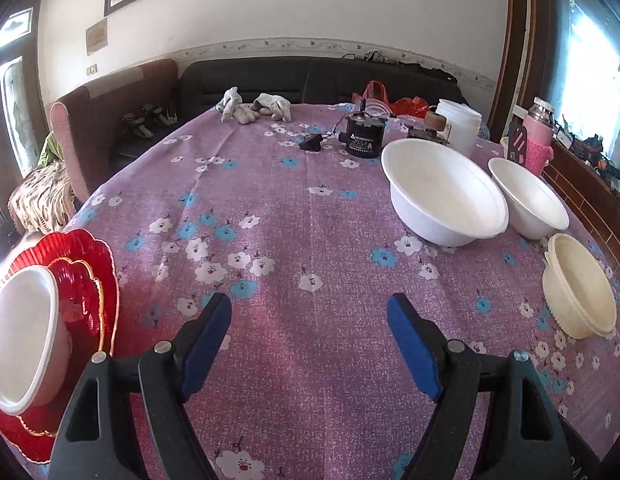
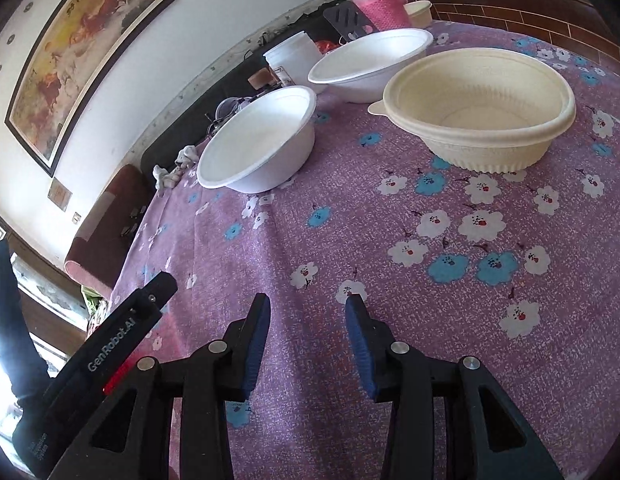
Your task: Organize plates and bowls
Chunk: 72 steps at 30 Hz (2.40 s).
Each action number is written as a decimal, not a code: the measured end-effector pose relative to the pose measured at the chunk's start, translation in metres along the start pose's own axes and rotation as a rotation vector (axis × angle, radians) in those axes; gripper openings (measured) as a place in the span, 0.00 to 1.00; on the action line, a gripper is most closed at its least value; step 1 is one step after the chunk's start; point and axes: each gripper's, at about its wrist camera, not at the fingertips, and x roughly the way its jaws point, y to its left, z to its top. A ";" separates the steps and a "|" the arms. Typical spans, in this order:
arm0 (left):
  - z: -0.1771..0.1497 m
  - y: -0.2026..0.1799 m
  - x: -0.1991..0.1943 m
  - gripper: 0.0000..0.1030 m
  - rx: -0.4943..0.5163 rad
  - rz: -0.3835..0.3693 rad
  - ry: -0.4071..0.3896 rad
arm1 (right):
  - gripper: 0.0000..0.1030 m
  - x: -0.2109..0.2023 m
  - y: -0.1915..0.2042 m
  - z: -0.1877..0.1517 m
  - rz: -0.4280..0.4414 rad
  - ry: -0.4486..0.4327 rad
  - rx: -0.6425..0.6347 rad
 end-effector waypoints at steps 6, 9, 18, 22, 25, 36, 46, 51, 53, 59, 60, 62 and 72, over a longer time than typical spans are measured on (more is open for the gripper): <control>0.004 0.009 -0.019 0.83 -0.036 -0.054 -0.057 | 0.42 -0.004 0.015 0.009 -0.003 0.008 -0.043; 0.004 0.009 -0.021 0.83 -0.035 -0.061 -0.049 | 0.43 0.003 0.022 0.026 0.011 0.029 -0.037; 0.006 0.022 -0.010 0.83 -0.093 -0.046 0.010 | 0.47 0.042 0.034 0.083 0.013 0.035 0.036; 0.007 0.029 0.005 0.83 -0.134 -0.069 0.087 | 0.48 0.058 0.021 0.100 0.035 0.054 0.137; 0.014 0.036 0.012 0.83 -0.191 -0.094 0.151 | 0.49 0.071 0.012 0.112 0.046 0.071 0.207; 0.092 0.017 0.045 0.83 -0.156 0.063 0.199 | 0.49 0.098 -0.016 0.149 0.083 0.104 0.357; 0.120 -0.017 0.111 0.83 -0.076 0.096 0.332 | 0.46 0.101 -0.014 0.153 0.096 0.099 0.332; 0.122 -0.026 0.113 0.83 -0.072 0.098 0.335 | 0.46 0.096 -0.015 0.154 0.108 0.093 0.330; 0.124 -0.027 0.114 0.83 -0.067 0.111 0.334 | 0.46 0.096 -0.016 0.154 0.109 0.092 0.333; 0.129 -0.019 0.117 0.83 -0.125 0.026 0.377 | 0.46 0.098 -0.020 0.154 0.116 0.107 0.343; 0.130 -0.019 0.116 0.83 -0.136 0.000 0.381 | 0.46 0.098 -0.020 0.153 0.114 0.108 0.341; 0.132 -0.022 0.114 0.83 -0.141 -0.039 0.384 | 0.46 0.101 -0.019 0.152 0.118 0.118 0.340; 0.134 -0.052 0.134 0.83 -0.100 -0.086 0.420 | 0.46 0.102 -0.015 0.150 0.109 0.118 0.331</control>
